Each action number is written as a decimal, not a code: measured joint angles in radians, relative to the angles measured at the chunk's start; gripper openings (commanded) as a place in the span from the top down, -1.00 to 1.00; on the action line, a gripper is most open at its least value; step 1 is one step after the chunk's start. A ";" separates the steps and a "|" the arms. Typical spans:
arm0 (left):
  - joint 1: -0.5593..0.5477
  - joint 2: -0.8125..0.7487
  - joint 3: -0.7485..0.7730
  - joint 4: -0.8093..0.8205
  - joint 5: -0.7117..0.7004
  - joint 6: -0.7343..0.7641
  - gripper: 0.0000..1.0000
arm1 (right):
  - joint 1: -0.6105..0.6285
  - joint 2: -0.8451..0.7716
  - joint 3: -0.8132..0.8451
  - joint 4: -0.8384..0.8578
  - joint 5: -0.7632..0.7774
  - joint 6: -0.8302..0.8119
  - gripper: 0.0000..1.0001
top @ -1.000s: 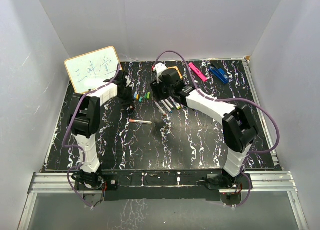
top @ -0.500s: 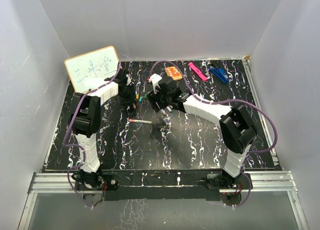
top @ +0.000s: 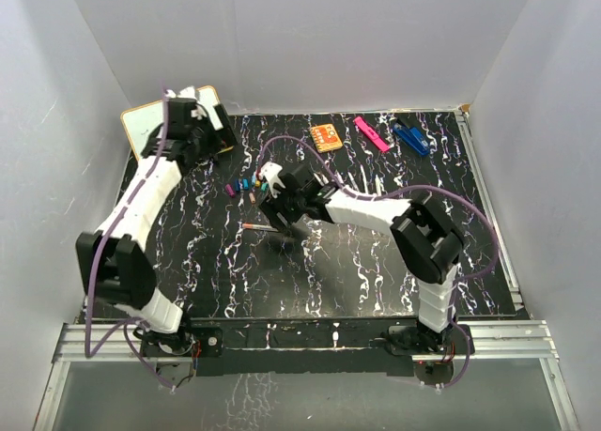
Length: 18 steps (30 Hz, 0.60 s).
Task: Open the pen caps
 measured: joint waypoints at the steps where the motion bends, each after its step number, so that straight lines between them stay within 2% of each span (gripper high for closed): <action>1: 0.008 -0.037 0.000 0.011 -0.002 -0.007 -0.97 | 0.003 0.017 0.002 0.000 -0.004 -0.002 -0.42; 8: 0.042 -0.185 -0.047 0.065 -0.020 -0.054 -0.97 | 0.030 0.134 0.073 -0.020 -0.010 -0.026 -0.41; 13: 0.053 -0.202 -0.083 0.062 -0.032 -0.074 -0.97 | 0.048 0.173 0.127 -0.030 -0.011 -0.035 -0.36; 18: 0.065 -0.219 -0.109 0.061 -0.040 -0.087 -0.97 | 0.055 0.195 0.147 -0.037 -0.012 -0.042 -0.23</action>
